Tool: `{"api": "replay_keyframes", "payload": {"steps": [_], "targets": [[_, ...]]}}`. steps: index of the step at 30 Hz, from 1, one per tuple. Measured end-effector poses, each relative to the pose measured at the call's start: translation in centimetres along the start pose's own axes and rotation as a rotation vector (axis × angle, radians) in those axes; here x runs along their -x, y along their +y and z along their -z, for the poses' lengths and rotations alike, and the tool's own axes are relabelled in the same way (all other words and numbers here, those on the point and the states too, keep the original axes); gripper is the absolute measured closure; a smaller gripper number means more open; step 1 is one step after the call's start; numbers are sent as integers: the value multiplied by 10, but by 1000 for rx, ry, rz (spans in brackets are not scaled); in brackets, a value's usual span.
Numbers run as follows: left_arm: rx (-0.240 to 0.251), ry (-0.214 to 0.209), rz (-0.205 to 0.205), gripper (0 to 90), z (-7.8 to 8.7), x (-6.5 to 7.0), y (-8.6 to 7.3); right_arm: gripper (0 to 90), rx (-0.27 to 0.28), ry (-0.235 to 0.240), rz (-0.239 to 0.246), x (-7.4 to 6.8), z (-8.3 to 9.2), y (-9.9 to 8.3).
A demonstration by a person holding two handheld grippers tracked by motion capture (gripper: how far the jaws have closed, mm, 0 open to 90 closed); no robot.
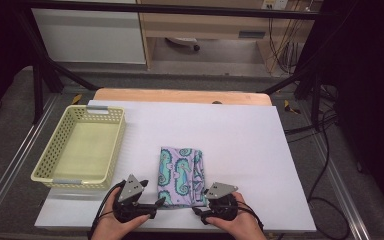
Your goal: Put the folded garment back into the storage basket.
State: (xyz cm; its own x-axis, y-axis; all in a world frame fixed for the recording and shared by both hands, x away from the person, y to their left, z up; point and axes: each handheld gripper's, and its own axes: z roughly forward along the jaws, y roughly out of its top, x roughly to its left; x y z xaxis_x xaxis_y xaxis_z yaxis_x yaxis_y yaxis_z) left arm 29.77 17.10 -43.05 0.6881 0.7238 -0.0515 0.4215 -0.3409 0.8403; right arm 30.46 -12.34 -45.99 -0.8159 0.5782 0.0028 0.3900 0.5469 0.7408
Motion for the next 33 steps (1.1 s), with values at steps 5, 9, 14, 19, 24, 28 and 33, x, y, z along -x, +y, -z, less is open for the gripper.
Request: {"api": "replay_keyframes", "payload": {"steps": [5,9,14,19,24,28,33], "targets": [[4,26,6,162,1,-4,0,508,14,3,14,-2,1,0],[-2,37,-3,161,0,-4,1,615,23,10,24,-4,1,-1],[-4,50,-8,159,1,-6,1,752,31,14,23,-3,1,-1],[-2,59,-10,154,1,-7,1,843,33,16,28,-3,0,0],[-2,67,-12,142,1,-8,2,854,23,28,39,-4,2,0],[2,73,-16,125,2,-8,3,855,13,38,43,-5,6,-2],[25,95,-35,105,-1,-9,9,855,9,43,41,-5,8,-3]]}}
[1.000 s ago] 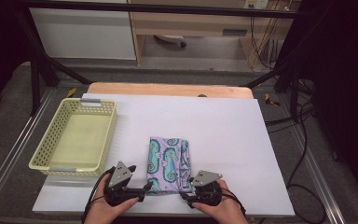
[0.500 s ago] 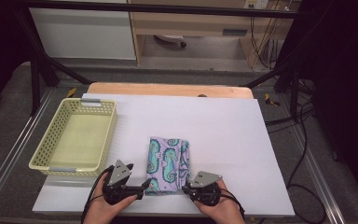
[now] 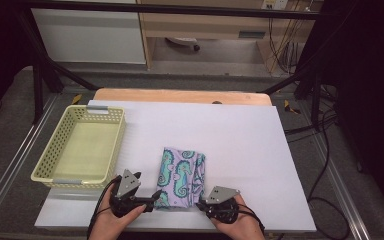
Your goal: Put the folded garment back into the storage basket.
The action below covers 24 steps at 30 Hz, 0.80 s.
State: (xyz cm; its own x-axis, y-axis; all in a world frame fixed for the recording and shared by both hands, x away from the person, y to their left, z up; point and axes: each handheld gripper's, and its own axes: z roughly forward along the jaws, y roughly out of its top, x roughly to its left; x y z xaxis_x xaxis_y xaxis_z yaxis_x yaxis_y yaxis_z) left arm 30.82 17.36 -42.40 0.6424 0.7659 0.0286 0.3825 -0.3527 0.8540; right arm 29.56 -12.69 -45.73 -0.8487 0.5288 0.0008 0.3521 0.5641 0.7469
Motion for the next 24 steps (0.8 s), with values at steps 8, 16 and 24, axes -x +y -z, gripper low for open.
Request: {"api": "replay_keyframes", "payload": {"steps": [8,16,24], "targets": [[9,29,-8,102,-8,-7,27,854,-1,-4,-2,1,3,-3],[29,25,22,87,-27,-15,62,850,3,-3,-4,1,3,-3],[40,35,40,75,-41,-26,89,849,4,-7,6,1,3,-4]]}}
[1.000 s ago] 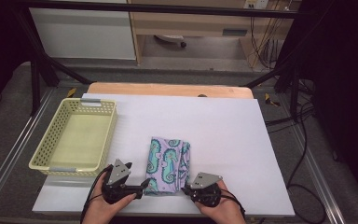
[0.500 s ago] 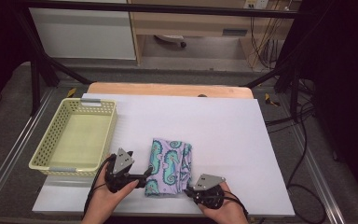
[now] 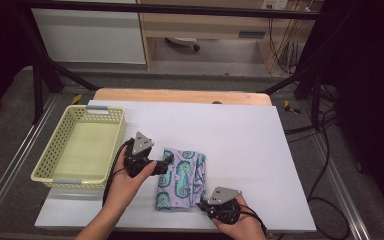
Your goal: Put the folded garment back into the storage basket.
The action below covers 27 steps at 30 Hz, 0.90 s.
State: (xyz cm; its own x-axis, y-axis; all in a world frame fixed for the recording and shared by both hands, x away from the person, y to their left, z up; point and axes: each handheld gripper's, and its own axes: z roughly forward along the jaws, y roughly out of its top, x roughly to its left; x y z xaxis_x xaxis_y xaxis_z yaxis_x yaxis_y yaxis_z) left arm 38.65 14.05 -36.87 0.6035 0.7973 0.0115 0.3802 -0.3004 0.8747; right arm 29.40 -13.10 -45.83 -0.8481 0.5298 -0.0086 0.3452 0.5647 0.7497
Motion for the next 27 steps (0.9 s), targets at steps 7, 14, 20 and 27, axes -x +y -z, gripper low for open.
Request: {"api": "replay_keyframes", "payload": {"steps": [7,14,20,27], "targets": [[-3,5,-27,73,-10,-3,12,848,0,-5,7,-1,0,0],[-3,25,-22,76,-20,-9,13,848,-9,-15,24,-2,0,1],[-8,16,2,80,-23,-13,12,848,-12,-16,30,-3,-1,2],[-13,6,0,80,-26,-13,12,848,-9,-11,29,-2,0,1]]}}
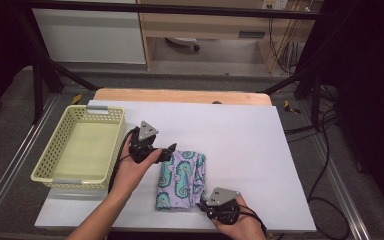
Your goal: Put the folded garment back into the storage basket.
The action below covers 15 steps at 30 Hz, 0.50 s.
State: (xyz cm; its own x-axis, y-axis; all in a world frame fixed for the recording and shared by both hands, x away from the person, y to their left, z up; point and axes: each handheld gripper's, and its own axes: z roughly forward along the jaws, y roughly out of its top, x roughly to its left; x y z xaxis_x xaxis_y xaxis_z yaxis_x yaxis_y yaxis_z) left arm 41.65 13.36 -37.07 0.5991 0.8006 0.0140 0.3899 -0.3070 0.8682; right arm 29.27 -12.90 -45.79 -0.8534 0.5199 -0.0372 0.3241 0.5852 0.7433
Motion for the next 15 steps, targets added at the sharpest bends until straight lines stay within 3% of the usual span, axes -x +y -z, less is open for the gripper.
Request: {"api": "replay_keyframes", "payload": {"steps": [8,15], "targets": [[-33,1,-12,91,-7,0,-4,848,-1,0,2,0,0,0],[-54,16,4,143,-19,-3,-13,847,0,2,2,0,0,0]]}}
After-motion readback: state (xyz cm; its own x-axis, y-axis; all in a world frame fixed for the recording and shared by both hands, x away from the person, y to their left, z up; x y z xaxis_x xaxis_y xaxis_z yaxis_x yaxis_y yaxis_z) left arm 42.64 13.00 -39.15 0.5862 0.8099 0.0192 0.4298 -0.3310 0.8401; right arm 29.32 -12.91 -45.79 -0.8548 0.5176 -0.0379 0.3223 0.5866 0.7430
